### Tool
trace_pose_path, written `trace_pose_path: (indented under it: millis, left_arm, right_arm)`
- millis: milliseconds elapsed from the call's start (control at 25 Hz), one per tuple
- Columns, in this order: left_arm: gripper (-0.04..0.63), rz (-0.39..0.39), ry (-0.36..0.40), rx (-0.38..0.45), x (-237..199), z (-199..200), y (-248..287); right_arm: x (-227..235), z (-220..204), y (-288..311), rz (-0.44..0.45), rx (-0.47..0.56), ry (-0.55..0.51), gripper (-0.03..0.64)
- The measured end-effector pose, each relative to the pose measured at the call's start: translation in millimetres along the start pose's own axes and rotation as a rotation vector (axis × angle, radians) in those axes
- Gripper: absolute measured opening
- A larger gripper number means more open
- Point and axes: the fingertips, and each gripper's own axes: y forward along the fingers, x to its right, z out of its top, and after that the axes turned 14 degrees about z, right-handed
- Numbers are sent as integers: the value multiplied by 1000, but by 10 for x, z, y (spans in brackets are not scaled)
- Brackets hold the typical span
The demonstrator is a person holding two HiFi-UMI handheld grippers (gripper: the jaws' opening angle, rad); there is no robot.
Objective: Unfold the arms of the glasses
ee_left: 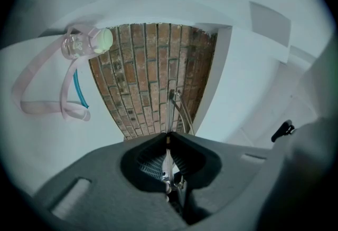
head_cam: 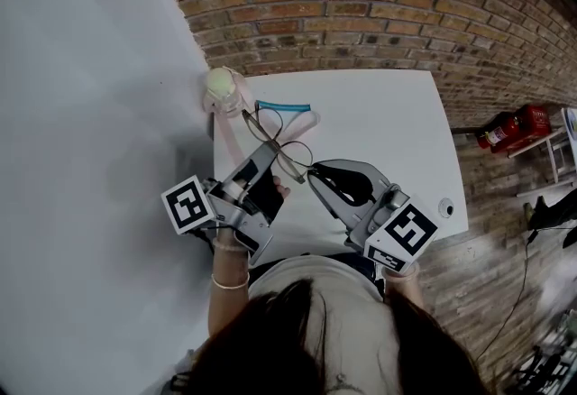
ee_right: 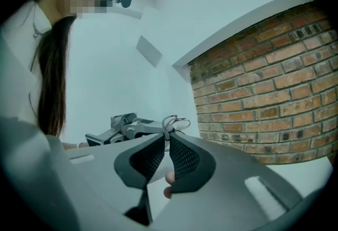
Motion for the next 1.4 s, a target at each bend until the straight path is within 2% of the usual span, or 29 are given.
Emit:
trace_pose_path:
  millis: [1400]
  left_arm:
    - [21, 66, 55, -73, -175, -228, 30]
  right_arm:
    - [-14, 357, -170, 11, 78, -45, 35]
